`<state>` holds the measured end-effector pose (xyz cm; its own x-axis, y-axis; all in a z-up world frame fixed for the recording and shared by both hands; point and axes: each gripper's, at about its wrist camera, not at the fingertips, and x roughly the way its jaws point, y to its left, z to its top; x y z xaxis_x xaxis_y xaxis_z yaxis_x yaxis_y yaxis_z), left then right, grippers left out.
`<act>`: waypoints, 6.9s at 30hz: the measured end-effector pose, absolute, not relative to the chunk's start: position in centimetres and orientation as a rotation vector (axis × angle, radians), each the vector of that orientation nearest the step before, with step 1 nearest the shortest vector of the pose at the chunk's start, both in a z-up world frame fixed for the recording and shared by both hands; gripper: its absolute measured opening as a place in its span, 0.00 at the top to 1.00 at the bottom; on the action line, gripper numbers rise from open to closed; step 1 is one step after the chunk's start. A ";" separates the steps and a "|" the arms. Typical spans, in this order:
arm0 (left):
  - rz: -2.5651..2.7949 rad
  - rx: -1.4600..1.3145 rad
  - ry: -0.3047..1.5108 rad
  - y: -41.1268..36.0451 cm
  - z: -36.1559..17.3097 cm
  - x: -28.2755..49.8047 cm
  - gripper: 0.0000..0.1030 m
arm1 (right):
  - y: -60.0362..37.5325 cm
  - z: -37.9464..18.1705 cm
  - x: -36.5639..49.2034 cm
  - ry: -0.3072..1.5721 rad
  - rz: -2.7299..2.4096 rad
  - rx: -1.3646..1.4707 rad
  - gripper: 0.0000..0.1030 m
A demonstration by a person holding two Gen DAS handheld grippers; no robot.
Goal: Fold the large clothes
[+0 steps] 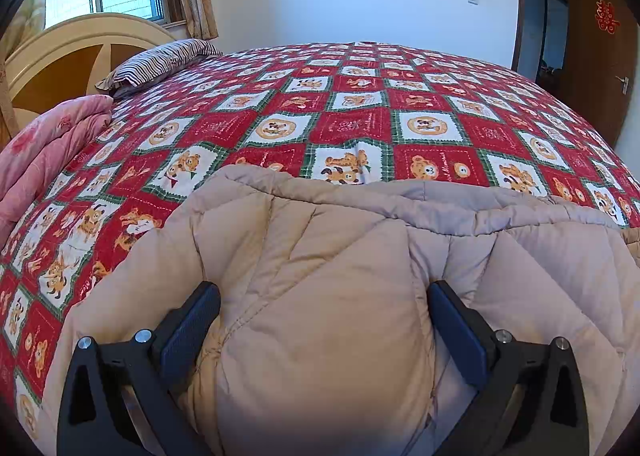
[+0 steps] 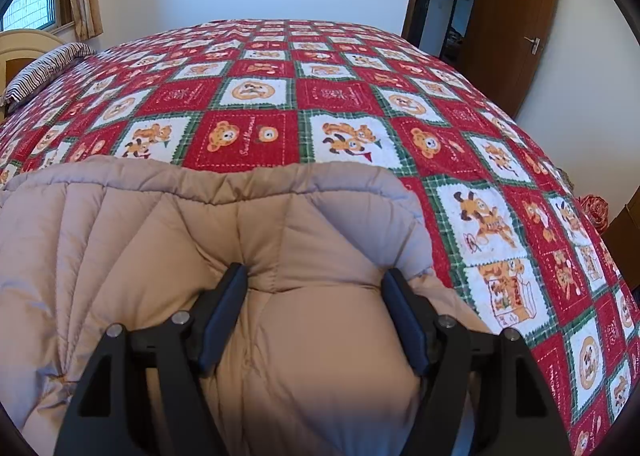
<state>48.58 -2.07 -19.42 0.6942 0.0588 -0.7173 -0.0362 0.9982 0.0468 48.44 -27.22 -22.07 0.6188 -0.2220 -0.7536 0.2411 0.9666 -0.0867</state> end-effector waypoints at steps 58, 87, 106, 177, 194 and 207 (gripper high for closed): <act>0.218 -0.009 0.805 7.1 -20.3 43.6 0.01 | -12.8 -22.4 49.7 0.853 -0.116 -0.126 0.20; 0.136 -0.309 0.819 12.6 -21.2 30.2 0.01 | -11.3 -20.2 38.2 0.799 -0.050 -0.166 0.08; -0.017 -0.404 0.781 11.0 -20.2 30.1 0.33 | -11.3 -22.9 34.3 0.778 -0.044 -0.184 0.03; -0.654 0.392 0.258 -21.3 -4.6 18.6 0.10 | -40.6 -20.2 26.2 0.782 -0.368 0.316 0.02; -0.008 -0.021 0.625 1.5 -8.2 41.4 0.10 | -26.2 -5.7 37.9 0.646 -0.091 0.147 0.37; -0.224 0.132 0.651 -8.9 -10.8 42.1 0.08 | -25.3 -14.5 43.9 0.835 -0.094 0.215 0.61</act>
<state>42.13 -8.91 -10.79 0.7727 -0.1648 -0.6130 0.2475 0.9675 0.0519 43.86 -25.29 -14.53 0.6684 0.0016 -0.7438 0.1668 0.9742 0.1519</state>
